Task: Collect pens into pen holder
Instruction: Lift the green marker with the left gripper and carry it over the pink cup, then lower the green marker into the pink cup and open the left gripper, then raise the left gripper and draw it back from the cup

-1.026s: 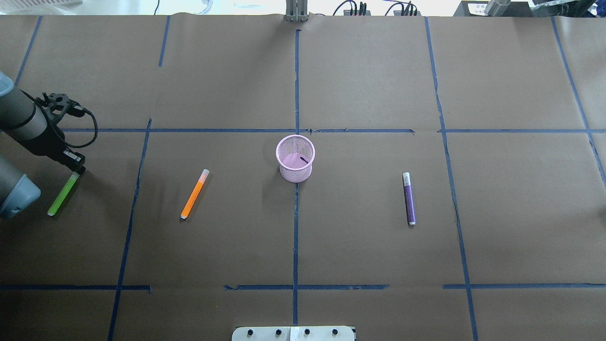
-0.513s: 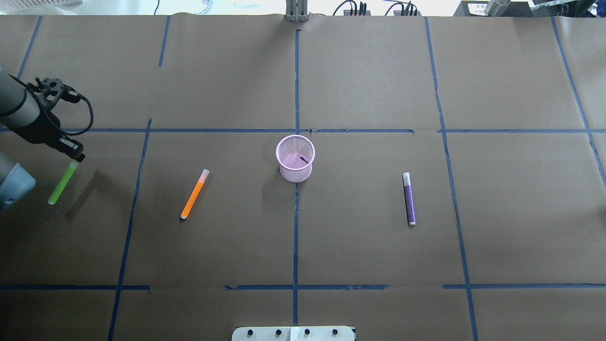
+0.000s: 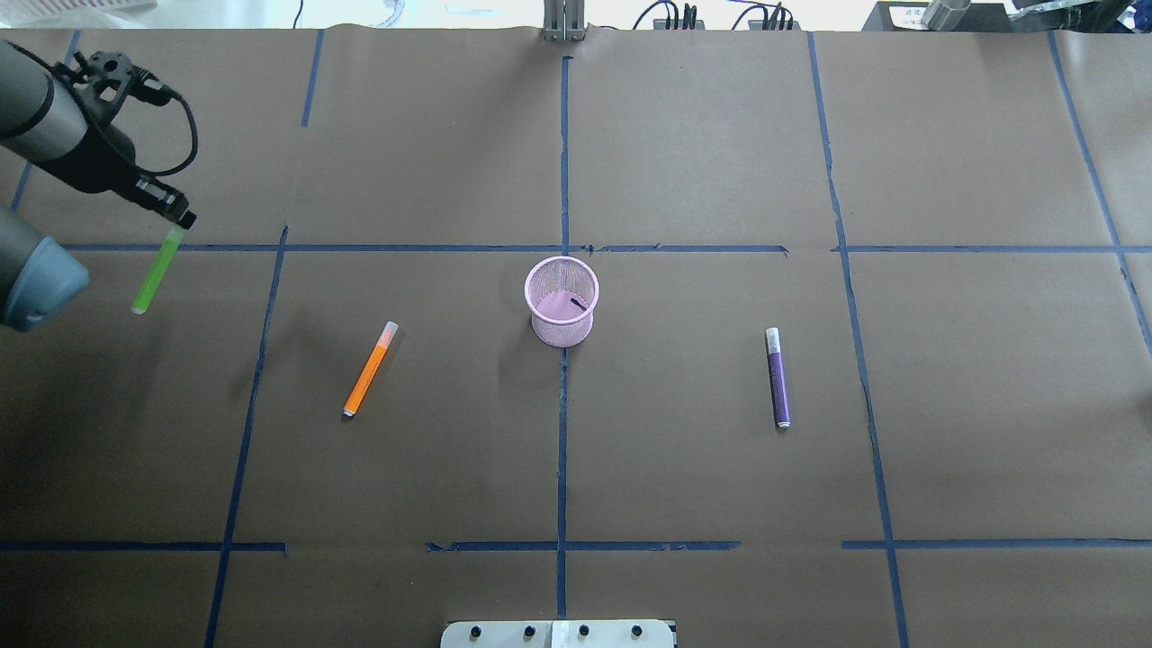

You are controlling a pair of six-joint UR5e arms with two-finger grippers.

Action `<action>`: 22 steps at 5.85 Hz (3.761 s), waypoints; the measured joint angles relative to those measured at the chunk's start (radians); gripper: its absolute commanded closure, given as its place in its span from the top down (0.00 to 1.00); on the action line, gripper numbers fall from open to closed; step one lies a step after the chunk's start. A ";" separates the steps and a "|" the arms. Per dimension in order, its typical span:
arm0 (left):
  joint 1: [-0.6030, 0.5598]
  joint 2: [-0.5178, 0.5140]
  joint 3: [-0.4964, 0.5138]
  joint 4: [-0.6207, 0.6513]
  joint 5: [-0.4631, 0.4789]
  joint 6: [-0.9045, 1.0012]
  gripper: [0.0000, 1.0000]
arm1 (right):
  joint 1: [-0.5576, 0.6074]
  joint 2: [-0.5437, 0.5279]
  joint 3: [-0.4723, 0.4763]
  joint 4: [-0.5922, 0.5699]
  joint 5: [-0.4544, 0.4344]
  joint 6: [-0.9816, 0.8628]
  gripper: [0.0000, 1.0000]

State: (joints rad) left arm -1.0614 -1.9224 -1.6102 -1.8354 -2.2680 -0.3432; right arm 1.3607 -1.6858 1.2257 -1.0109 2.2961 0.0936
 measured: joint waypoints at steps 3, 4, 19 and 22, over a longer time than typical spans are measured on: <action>0.019 -0.213 -0.022 -0.041 -0.003 -0.246 0.00 | 0.000 0.001 0.003 0.000 0.000 0.001 1.00; 0.052 -0.244 -0.028 -0.112 0.009 -0.326 0.00 | 0.000 0.001 0.001 0.000 0.000 0.002 1.00; 0.473 -0.336 0.167 -0.692 0.538 -0.720 1.00 | 0.000 0.000 -0.002 0.000 0.002 0.002 1.00; 0.461 -0.339 0.166 -0.687 0.543 -0.723 1.00 | 0.000 0.000 -0.002 0.000 0.002 0.002 1.00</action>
State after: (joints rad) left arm -0.6003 -2.2613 -1.4446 -2.5224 -1.7246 -1.0659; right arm 1.3607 -1.6858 1.2241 -1.0106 2.2979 0.0951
